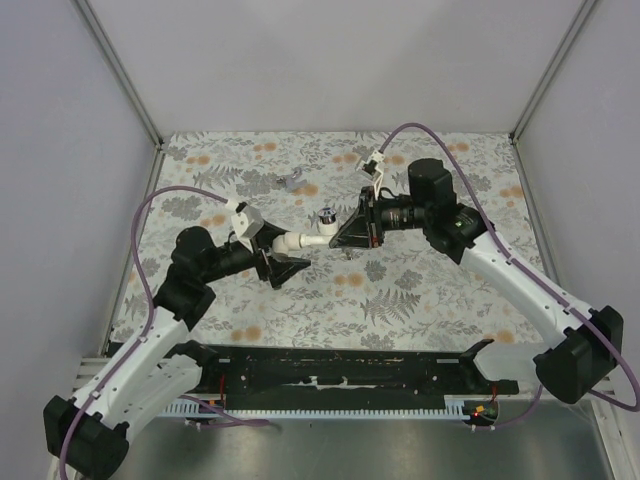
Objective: Install the water faucets
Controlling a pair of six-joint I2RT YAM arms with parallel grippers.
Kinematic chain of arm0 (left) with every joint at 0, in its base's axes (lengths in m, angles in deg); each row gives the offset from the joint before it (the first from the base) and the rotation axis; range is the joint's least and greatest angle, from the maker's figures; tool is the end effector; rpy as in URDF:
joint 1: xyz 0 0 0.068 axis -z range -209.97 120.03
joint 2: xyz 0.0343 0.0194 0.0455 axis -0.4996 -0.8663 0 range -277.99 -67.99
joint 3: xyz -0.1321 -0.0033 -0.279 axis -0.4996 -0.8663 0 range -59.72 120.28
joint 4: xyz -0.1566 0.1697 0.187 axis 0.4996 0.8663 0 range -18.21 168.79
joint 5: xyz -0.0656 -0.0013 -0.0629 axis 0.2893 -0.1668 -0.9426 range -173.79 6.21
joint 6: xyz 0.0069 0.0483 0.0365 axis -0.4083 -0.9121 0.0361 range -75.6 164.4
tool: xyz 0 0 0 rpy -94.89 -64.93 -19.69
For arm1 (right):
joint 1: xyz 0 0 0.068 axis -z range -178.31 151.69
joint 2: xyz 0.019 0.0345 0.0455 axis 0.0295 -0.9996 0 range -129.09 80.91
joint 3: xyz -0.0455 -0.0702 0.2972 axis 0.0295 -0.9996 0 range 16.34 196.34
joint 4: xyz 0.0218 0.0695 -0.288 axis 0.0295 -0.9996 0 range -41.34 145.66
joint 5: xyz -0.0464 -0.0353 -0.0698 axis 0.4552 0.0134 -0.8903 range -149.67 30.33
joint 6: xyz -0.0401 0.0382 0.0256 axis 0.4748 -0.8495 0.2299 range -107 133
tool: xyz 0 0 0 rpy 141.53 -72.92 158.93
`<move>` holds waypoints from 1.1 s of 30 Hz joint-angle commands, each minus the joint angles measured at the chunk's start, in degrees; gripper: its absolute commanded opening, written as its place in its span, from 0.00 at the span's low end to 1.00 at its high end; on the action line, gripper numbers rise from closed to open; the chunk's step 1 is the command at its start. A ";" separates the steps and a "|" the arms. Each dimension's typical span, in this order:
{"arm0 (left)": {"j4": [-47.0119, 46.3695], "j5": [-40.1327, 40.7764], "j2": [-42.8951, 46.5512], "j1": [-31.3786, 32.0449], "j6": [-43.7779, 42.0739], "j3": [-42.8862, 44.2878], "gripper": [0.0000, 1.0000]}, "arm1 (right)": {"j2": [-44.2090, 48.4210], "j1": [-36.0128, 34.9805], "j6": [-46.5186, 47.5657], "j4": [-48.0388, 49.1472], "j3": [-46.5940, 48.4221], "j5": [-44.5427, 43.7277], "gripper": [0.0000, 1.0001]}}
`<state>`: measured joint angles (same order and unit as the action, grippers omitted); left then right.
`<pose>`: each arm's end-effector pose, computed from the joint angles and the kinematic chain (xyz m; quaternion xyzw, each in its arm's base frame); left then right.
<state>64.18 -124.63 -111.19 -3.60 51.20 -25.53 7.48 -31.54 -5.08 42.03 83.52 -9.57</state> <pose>0.1639 -0.1146 0.3319 0.3541 0.6195 -0.4262 0.5560 0.2475 0.2040 0.3957 -0.3389 0.7030 0.5378 0.3190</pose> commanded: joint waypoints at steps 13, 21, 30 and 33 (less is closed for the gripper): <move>-9.97 -22.87 -9.18 -2.11 5.06 7.02 0.58 | 2.24 2.21 10.18 10.55 -3.98 11.06 0.00; -0.93 -22.28 -6.99 -2.03 -6.35 7.55 0.02 | 1.19 2.21 5.44 8.97 -3.37 8.78 0.00; 15.26 -13.48 -0.93 -1.67 -23.77 8.79 0.02 | -1.45 2.21 -4.85 6.95 -3.19 6.32 0.00; 15.26 -11.90 -0.31 -1.23 -24.21 7.99 0.02 | -1.89 2.21 -4.77 6.51 -3.11 6.49 0.00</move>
<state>76.13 -136.39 -114.23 -5.18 35.93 -18.90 5.88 -31.22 -4.98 49.05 79.00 -0.43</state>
